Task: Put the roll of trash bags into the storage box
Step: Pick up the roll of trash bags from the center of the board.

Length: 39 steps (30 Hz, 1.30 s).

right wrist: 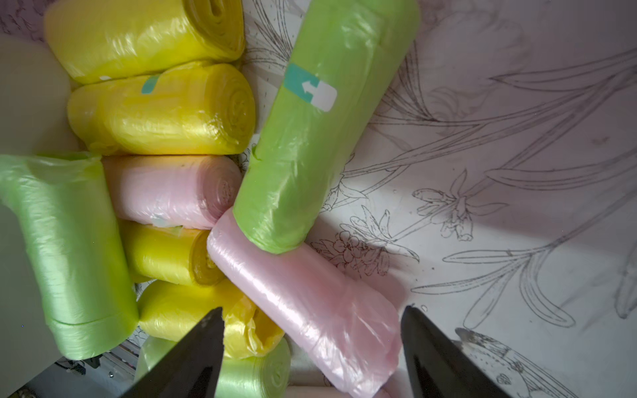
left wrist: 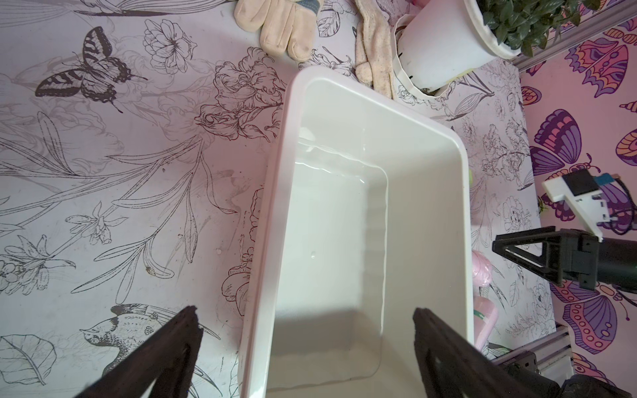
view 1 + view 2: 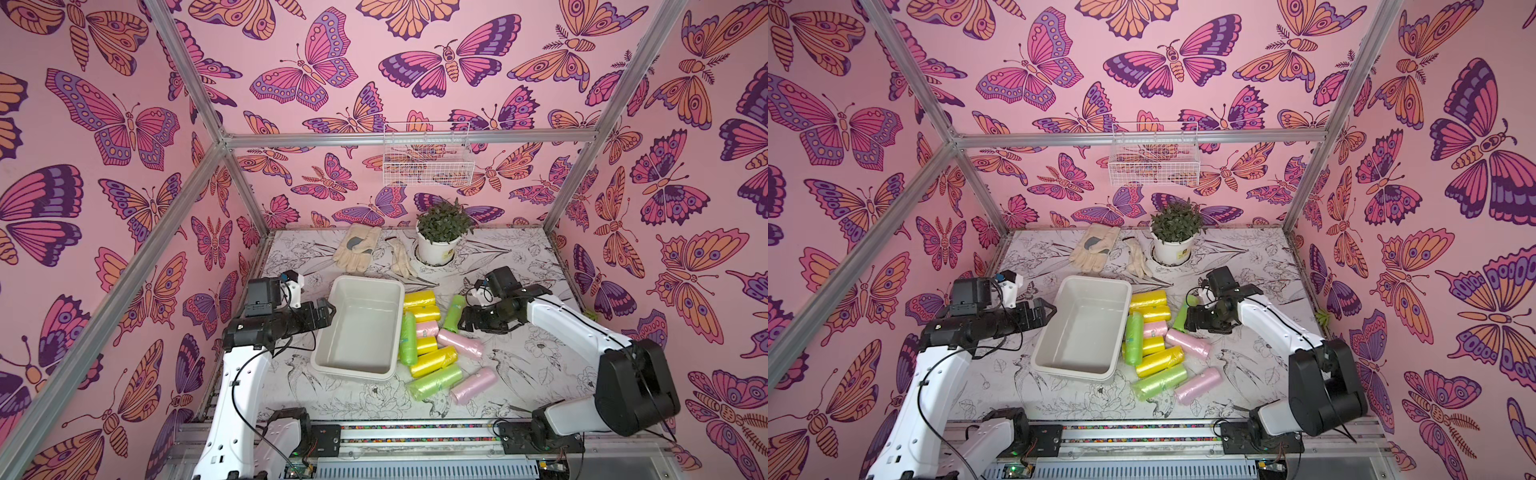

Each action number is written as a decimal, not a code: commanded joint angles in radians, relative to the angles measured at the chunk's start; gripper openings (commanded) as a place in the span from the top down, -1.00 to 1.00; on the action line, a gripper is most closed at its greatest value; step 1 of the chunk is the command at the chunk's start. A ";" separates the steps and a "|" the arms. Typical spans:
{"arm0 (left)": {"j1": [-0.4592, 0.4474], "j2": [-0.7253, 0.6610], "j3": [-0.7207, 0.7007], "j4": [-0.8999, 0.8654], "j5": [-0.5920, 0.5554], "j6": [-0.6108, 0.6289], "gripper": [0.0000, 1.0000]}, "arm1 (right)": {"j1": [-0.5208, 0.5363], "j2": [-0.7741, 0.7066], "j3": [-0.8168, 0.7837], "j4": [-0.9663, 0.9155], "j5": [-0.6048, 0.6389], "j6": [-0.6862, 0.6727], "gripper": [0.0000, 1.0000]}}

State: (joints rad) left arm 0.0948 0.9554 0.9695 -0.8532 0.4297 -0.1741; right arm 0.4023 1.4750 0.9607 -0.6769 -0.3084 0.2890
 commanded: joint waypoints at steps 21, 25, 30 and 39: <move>-0.006 -0.007 -0.018 0.010 0.018 0.016 -1.00 | 0.152 0.031 -0.066 -0.037 0.112 0.050 -0.56; -0.009 -0.019 -0.018 0.011 0.013 0.013 -1.00 | 0.163 -0.026 -0.082 -0.063 0.160 0.088 -0.59; -0.020 -0.029 -0.022 0.012 0.006 0.012 -1.00 | 0.164 -0.091 -0.080 -0.106 0.183 0.128 -0.65; -0.030 -0.033 -0.023 0.011 -0.001 0.010 -1.00 | 0.164 -0.122 -0.134 -0.105 0.169 0.150 -0.57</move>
State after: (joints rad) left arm 0.0704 0.9348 0.9638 -0.8452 0.4286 -0.1722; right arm 0.5591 1.3544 0.8383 -0.7506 -0.1574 0.4191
